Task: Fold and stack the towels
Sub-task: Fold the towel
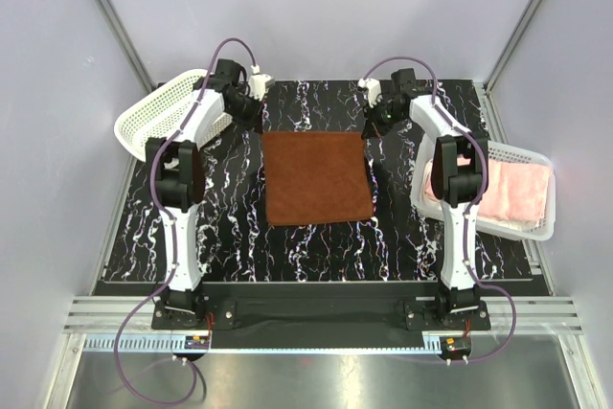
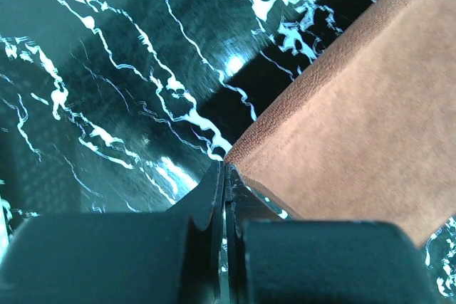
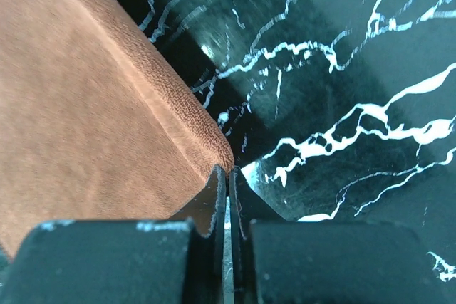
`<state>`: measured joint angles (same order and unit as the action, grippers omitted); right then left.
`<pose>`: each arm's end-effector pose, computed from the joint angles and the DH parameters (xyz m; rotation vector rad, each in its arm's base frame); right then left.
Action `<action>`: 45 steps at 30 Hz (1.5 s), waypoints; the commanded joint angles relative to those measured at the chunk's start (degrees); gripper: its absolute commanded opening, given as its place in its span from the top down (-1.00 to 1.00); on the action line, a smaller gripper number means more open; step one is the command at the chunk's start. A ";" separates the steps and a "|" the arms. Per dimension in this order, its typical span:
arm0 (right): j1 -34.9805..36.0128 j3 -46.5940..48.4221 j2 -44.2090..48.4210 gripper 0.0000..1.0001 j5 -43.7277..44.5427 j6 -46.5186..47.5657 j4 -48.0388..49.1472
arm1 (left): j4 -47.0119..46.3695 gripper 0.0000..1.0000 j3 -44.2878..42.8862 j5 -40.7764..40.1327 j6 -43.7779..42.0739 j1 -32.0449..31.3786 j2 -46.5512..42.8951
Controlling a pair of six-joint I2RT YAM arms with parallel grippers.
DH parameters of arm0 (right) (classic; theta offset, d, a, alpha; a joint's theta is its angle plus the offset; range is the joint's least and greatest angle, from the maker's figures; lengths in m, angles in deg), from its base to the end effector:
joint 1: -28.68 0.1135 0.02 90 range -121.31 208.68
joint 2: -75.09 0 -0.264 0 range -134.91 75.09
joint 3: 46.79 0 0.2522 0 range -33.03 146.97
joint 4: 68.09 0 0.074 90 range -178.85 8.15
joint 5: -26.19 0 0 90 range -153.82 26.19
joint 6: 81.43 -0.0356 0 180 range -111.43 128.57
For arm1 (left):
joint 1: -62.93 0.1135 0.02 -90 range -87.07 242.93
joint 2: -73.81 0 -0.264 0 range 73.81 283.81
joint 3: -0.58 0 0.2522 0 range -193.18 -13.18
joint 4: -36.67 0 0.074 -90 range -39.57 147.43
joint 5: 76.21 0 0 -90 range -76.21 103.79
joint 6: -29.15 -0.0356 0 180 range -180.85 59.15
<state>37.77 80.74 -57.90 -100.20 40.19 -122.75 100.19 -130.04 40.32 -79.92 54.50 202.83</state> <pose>0.4926 0.1002 0.1936 -1.0483 2.2110 0.6587 0.4805 -0.0873 0.2323 0.7560 2.4539 -0.5422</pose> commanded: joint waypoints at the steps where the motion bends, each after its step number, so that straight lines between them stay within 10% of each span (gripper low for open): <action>1: -0.47 -2.24 5.11 1.00 2.89 1.17 5.13 | -2.38 1.00 2.42 -0.33 -0.53 0.16 -5.87; 45: 2.08 -57.78 43.77 1.00 4.91 -5.86 34.40 | -8.44 1.00 40.56 -4.46 5.27 -6.60 -31.80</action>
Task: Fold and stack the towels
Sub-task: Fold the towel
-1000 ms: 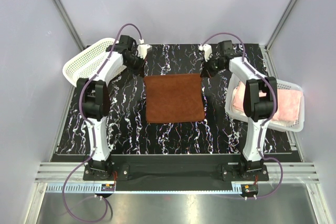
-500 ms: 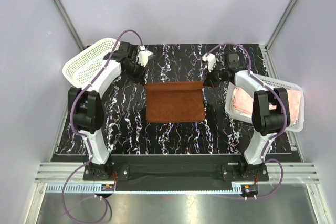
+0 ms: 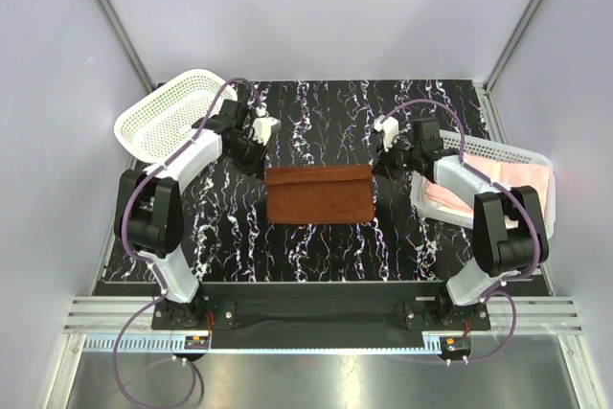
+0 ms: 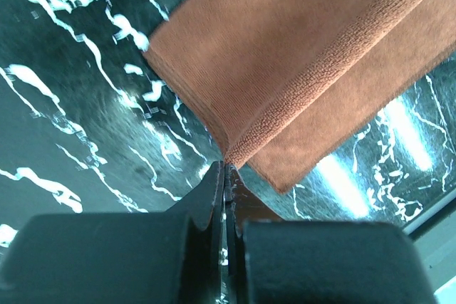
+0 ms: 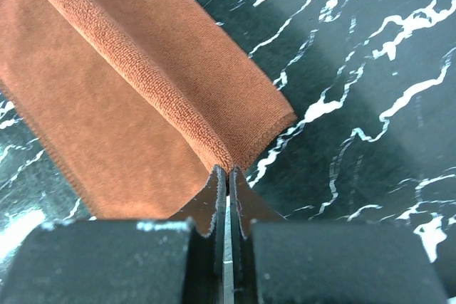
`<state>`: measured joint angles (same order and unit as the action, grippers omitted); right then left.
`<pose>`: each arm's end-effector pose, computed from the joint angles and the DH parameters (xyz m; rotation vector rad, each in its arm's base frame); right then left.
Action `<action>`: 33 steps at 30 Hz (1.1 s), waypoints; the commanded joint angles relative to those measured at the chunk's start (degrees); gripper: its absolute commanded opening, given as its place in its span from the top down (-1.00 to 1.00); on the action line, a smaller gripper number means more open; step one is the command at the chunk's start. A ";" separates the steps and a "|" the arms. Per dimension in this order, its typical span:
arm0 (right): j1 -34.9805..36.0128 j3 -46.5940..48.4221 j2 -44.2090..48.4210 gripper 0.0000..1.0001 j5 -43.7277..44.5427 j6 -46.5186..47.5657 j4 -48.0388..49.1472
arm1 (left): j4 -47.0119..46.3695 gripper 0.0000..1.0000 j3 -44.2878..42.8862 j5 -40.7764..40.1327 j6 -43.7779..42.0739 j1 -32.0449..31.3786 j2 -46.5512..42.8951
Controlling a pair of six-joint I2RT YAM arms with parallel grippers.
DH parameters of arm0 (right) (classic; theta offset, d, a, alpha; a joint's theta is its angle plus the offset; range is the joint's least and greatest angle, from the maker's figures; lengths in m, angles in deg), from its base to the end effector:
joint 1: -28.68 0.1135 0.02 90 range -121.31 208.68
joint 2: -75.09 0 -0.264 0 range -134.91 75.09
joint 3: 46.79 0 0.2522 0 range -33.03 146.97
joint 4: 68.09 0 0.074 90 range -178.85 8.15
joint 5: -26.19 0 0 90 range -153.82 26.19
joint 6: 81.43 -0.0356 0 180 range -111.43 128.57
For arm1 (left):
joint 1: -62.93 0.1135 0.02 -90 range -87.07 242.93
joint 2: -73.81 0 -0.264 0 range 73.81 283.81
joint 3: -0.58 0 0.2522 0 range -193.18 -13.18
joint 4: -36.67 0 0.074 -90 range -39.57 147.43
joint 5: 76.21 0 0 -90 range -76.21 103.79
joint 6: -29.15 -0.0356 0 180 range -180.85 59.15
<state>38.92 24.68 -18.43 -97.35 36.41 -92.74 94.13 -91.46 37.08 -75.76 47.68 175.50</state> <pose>0.3321 0.0800 0.2069 -0.9936 2.0497 0.5362 0.3471 -0.1092 0.2315 0.8089 2.5705 -0.5565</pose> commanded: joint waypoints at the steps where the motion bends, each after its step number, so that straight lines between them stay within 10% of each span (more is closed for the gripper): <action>1: 1.36 -2.07 4.74 1.00 2.60 -2.08 4.30 | -3.00 1.00 3.12 -1.23 1.29 0.22 -5.18; 33: 8.30 -10.34 12.22 0.95 15.43 -10.60 -8.88 | -2.92 1.00 15.97 -5.27 9.90 -4.44 -13.01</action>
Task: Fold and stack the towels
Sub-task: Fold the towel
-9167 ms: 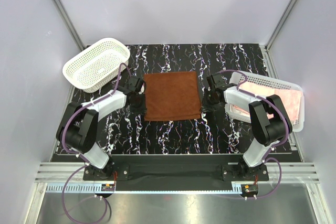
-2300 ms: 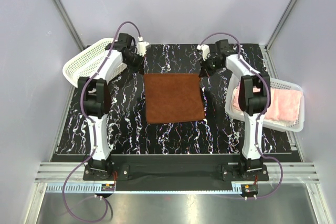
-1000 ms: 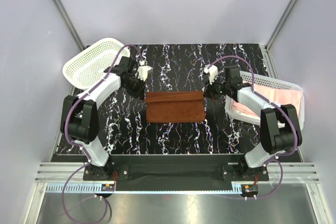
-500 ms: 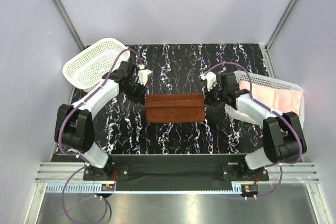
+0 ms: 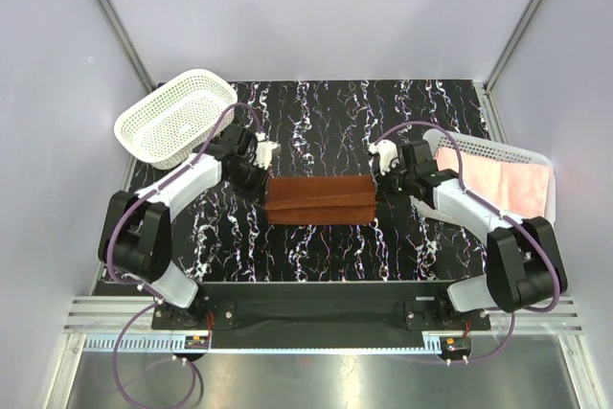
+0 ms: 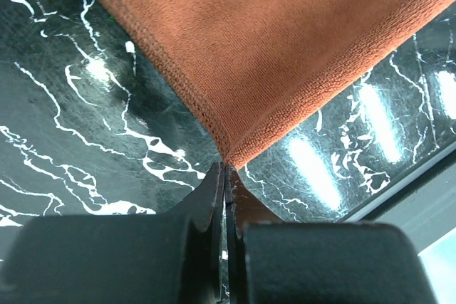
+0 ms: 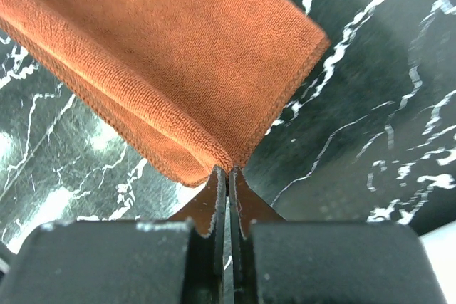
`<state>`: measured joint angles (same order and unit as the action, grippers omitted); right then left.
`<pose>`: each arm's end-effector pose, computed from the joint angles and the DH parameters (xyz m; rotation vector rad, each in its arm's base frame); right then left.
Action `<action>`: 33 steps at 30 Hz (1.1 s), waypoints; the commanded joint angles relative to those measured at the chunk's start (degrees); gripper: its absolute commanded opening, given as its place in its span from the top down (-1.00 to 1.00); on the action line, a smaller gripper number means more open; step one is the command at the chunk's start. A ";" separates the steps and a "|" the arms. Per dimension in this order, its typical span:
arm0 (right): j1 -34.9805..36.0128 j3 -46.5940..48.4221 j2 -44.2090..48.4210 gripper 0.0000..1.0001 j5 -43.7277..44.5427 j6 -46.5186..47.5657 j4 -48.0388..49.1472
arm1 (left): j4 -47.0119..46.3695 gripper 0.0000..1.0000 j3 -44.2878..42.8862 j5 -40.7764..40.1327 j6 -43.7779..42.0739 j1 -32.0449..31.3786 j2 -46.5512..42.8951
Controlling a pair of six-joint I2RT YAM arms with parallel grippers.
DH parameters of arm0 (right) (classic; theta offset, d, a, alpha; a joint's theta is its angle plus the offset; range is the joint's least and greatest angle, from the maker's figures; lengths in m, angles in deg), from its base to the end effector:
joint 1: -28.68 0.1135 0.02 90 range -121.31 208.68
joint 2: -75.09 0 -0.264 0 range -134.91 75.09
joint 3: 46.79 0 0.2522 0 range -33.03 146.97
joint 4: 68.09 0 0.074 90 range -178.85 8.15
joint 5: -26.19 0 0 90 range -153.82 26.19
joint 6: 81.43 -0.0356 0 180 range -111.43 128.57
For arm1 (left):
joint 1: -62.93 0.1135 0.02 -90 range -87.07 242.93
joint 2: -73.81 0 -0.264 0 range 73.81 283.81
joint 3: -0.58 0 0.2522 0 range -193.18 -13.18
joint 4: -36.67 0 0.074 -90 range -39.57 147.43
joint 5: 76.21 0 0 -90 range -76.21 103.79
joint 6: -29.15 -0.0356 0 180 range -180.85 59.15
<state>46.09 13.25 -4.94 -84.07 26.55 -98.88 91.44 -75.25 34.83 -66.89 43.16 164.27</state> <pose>0.2627 0.0953 0.2041 -0.8838 2.2624 0.4288 0.2816 -0.1148 0.2134 0.7109 2.6834 -0.5718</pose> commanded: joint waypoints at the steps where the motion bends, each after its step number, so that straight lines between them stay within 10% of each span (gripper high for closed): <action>1: 2.35 0.83 -1.36 0.92 2.58 -0.84 -2.82 | -0.58 1.00 -0.16 -3.72 1.47 -0.09 -1.77; 7: 3.07 -0.14 -0.30 0.71 4.43 -2.24 -4.22 | -0.68 1.00 1.15 -7.05 1.82 -1.76 -2.30; 14: 3.07 1.09 4.26 0.20 0.75 -2.69 -9.59 | 0.82 0.52 1.68 -9.69 2.96 -2.73 -3.79; 33: 3.86 13.14 -15.25 0.43 3.63 -33.79 -12.33 | -15.69 0.36 7.91 0.40 21.68 -4.14 -2.65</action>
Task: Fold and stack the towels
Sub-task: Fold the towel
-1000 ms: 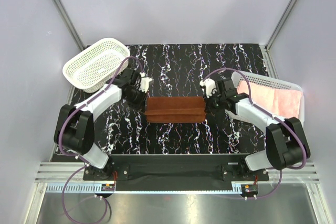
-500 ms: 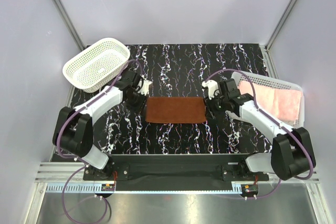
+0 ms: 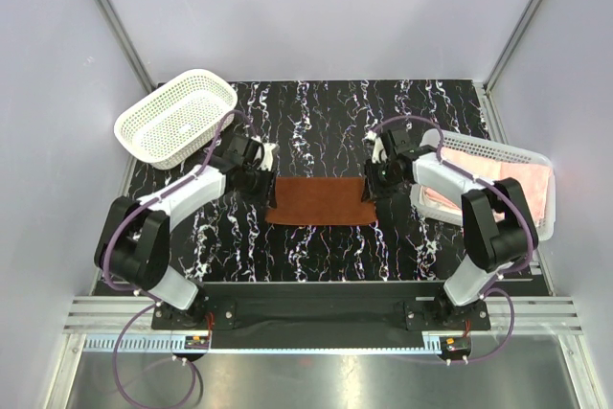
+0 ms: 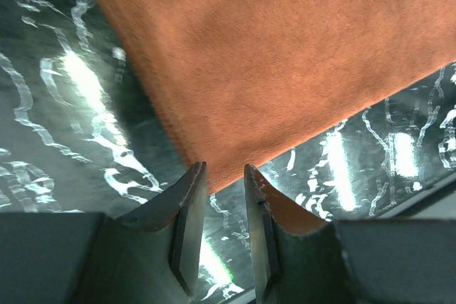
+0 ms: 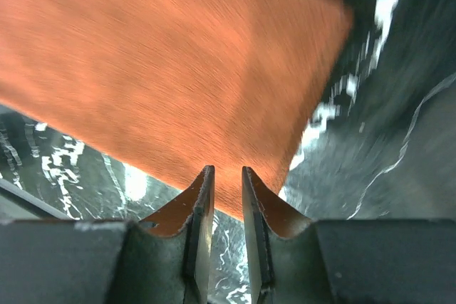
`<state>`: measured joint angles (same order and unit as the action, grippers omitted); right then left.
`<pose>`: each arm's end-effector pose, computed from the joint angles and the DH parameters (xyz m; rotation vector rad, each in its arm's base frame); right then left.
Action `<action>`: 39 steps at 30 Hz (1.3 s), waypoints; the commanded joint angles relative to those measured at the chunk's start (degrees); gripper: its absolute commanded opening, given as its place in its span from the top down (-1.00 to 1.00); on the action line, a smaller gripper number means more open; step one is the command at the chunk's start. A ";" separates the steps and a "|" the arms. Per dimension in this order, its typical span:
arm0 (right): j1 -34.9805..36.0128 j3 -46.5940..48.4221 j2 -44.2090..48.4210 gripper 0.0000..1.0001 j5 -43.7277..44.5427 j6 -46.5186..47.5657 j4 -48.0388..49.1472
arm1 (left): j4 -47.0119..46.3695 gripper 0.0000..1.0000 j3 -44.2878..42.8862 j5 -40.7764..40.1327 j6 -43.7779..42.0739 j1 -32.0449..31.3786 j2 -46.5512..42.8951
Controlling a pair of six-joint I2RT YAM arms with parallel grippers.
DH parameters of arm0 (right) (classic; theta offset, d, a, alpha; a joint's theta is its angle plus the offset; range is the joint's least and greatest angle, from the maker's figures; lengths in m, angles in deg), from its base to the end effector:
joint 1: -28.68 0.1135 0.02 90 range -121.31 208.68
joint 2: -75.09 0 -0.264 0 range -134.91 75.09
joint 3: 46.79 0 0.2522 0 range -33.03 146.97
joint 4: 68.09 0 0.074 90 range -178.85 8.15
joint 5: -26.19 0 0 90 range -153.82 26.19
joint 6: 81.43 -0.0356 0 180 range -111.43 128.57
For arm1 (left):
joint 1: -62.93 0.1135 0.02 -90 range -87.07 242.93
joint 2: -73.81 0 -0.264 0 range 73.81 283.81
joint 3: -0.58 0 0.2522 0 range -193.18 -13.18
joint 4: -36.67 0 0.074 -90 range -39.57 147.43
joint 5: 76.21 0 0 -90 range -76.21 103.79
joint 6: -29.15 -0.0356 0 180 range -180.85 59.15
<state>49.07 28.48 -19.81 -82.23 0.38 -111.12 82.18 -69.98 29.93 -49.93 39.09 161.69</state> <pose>0.3050 0.1254 0.1961 -0.3926 2.6724 0.5861 0.2708 -0.1305 0.2060 0.3983 2.6900 -0.5639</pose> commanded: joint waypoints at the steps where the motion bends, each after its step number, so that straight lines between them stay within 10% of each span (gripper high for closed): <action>1: 0.97 -3.76 -0.38 0.43 1.72 -8.33 0.36 | -7.30 0.35 3.52 3.22 5.77 -0.16 -0.33; 11: 1.24 -2.72 4.70 0.28 7.78 -9.12 -2.37 | -0.10 0.10 -0.24 -14.03 9.74 1.60 -0.33; 28: 1.24 4.75 0.06 0.12 9.72 -10.45 -2.80 | -8.02 -0.07 -4.02 1.09 7.89 5.29 12.32; 39: 1.24 2.64 1.03 0.04 9.02 -14.66 0.62 | -6.17 0.87 -0.86 -7.17 10.18 5.55 11.18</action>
<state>49.81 30.80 -19.78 -73.31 -11.94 -112.92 75.99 -72.36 27.79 -39.98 44.18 174.41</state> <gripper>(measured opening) 0.472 0.099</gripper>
